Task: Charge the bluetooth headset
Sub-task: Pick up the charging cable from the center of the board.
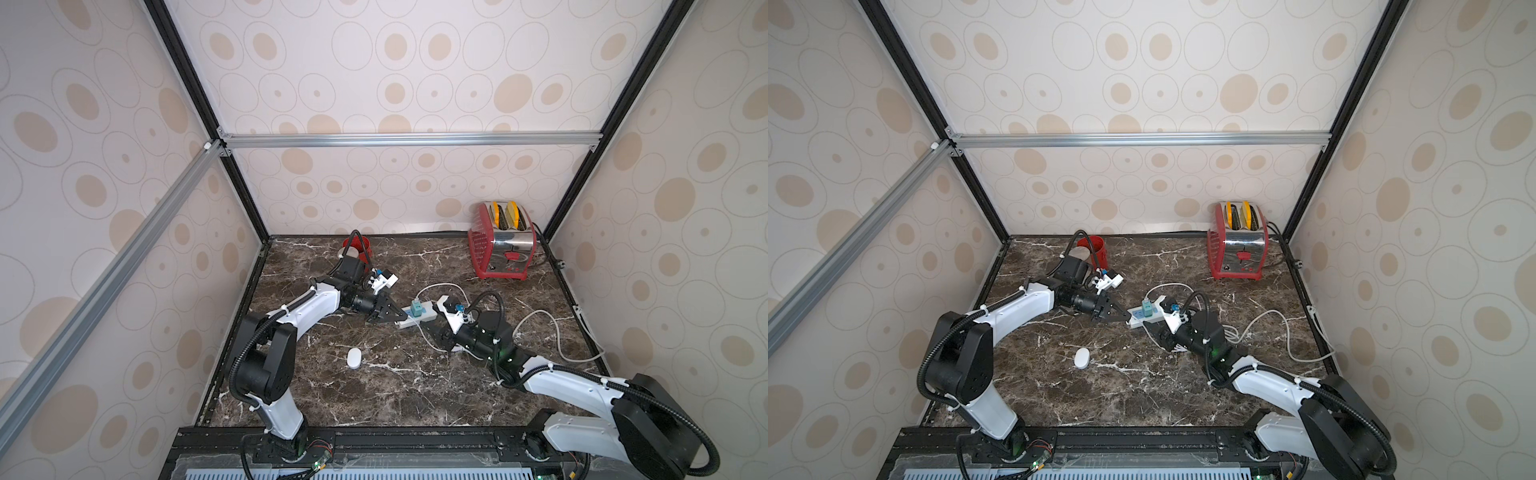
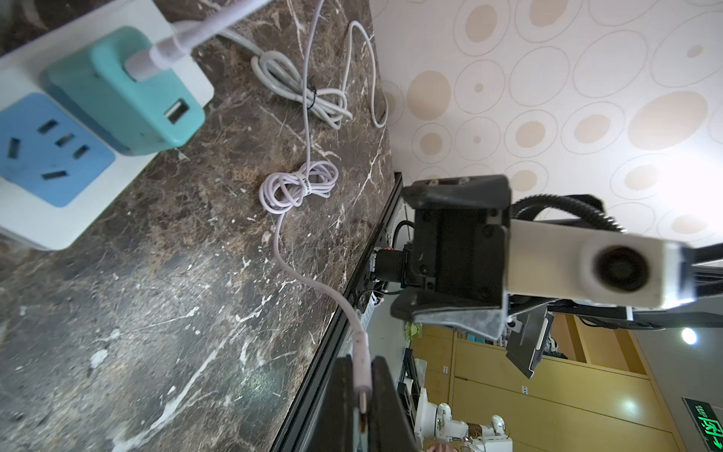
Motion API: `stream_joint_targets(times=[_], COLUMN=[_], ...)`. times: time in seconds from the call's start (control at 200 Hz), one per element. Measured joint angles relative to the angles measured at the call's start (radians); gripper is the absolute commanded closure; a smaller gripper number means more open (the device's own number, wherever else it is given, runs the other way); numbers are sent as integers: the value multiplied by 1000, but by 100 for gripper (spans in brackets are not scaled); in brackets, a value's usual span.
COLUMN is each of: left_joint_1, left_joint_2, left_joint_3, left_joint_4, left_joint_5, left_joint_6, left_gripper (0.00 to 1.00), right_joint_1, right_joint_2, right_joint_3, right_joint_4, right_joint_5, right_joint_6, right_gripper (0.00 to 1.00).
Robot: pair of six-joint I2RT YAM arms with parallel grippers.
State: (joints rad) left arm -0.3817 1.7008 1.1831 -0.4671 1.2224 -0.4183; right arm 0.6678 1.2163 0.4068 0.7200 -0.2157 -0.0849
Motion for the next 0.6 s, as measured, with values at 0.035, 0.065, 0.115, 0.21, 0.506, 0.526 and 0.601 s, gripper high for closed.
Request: stream_joint_targets(times=[0.035,0.065,0.115,0.21,0.506,0.526,0.601], left_joint_1=[0,0,0,0,0,0,0], left_joint_2=[0,0,0,-1,-5,-5,-9], left_joint_3=[6,12,20,23,23,23,23], left_joint_4=[14,24,43,71,92,92,91], left_joint_5=[8,14,25,42,65,67,71], left_joint_6=[-13,-23,-39,-61,-94,-94,-95], left_gripper=[100,100,100,100,100,100,100], right_joint_1=[0,0,0,0,0,0,0], right_joint_2=[12,26,52,126,347,349,351], right_joint_3=[-13,-18,-18,-17,25,26,30], right_joint_4=[37,71,129,272,535,544,567], right_joint_5=[-10,-20,-35,-71,-123,-122,-125], right_joint_6=[-7,-11,-13,-25,-67,-71,-77], right_gripper=[42,43,46,50,77,77,77])
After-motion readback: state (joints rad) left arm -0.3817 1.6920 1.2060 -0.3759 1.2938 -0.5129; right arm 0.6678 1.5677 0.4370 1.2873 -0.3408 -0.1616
